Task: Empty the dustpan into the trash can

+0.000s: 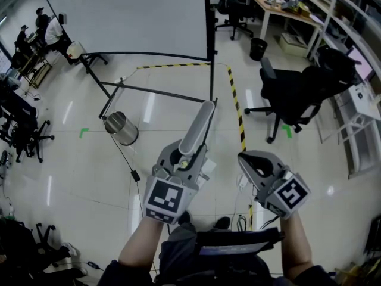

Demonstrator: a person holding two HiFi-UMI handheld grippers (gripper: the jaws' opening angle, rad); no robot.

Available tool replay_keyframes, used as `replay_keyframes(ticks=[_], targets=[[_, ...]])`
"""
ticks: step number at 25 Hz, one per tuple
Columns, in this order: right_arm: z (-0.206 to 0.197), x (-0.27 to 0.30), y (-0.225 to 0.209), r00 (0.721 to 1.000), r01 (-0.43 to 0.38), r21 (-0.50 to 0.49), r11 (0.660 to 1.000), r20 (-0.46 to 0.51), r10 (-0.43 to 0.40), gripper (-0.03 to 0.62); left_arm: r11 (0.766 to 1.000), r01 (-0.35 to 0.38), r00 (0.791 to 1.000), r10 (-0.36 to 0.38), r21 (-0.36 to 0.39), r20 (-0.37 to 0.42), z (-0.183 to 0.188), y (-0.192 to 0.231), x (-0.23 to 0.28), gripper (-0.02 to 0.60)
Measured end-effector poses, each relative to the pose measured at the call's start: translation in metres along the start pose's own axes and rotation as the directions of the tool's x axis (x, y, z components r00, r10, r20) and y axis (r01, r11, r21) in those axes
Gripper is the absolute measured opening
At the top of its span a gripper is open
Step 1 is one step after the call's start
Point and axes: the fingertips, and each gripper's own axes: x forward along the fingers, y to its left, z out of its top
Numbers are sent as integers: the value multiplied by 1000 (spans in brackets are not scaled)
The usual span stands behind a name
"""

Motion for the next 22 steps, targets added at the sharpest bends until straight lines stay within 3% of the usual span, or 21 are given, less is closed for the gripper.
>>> replay_keyframes(ticks=[11,22], targets=[[47,89,41,999,17,-68,998,50,-14,14,999,36,998,-37,18,45,-1,75,-50,64],[65,151,63,999,-44,-96,994,23,46,14,998,-7,1000,6,63,17,-11,128,-81,64]])
